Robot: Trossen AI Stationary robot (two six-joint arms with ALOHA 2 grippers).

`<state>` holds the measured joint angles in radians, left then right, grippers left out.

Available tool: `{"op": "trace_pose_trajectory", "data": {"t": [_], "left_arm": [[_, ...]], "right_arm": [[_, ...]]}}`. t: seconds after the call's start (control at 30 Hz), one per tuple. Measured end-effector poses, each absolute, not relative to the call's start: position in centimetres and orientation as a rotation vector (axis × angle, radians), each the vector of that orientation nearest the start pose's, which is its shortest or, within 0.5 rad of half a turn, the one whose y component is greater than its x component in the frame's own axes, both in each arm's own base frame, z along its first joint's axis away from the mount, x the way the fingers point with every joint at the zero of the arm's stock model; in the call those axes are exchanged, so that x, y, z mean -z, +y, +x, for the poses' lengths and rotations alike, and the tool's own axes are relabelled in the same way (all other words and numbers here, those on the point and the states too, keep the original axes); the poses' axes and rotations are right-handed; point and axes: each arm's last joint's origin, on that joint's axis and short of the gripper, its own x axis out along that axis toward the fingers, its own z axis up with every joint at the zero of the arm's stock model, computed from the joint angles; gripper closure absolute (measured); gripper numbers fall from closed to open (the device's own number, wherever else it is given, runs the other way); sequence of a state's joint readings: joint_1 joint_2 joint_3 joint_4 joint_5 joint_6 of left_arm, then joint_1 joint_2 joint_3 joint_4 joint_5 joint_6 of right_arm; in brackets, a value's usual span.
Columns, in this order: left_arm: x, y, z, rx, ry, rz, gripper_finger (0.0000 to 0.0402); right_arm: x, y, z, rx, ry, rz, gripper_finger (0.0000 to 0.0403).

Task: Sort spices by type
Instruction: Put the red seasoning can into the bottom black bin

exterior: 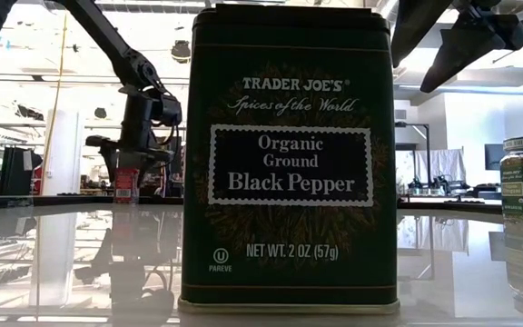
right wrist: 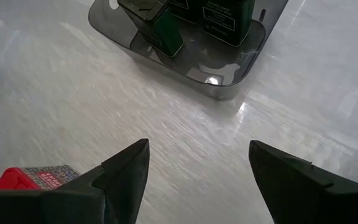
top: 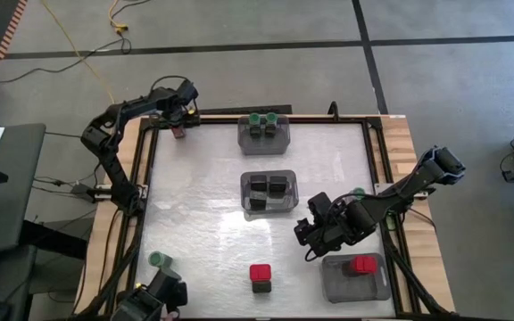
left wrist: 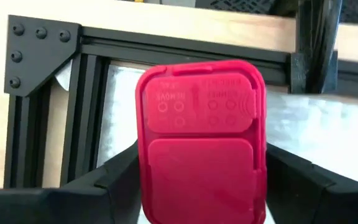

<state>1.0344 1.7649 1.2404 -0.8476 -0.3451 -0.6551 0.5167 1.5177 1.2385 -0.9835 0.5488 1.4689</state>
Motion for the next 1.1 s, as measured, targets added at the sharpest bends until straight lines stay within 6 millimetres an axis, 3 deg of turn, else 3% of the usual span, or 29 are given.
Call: {"op": "trace_pose_trajectory", "data": {"t": [0.2, 0.37, 0.5, 0.7, 0.83, 0.97, 1.1], "left_arm": [[-19.8, 28.4, 15.8, -1.562, 1.087, -0.951, 0.0202], [-20.2, 27.9, 15.8, -1.501, 1.116, -0.976, 0.0202], [-22.4, 26.3, 16.7, -1.365, 1.099, -0.927, 0.0202], [-29.0, 21.0, 17.7, -1.298, 0.857, -0.792, 0.0202], [-32.5, 16.0, 18.6, -1.159, 0.716, -0.743, 0.0202], [-34.6, 10.5, 20.8, -0.924, 0.592, -0.727, 0.0202], [-35.3, 5.0, 24.3, -0.686, 0.51, -0.685, 0.0202]], "right_arm": [[-26.9, 12.8, 25.6, 0.753, 0.781, 0.667, 0.01], [-27.0, 13.0, 25.5, 0.749, 0.775, 0.657, 0.01], [-26.9, 13.3, 25.3, 0.739, 0.78, 0.649, 0.01], [-27.0, 13.9, 25.0, 0.709, 0.791, 0.623, 0.01], [-27.0, 14.6, 24.6, 0.672, 0.805, 0.588, 0.01], [-27.6, 15.3, 23.7, 0.628, 0.78, 0.538, 0.0101], [-28.3, 15.7, 22.5, 0.603, 0.755, 0.503, 0.0102]]}}
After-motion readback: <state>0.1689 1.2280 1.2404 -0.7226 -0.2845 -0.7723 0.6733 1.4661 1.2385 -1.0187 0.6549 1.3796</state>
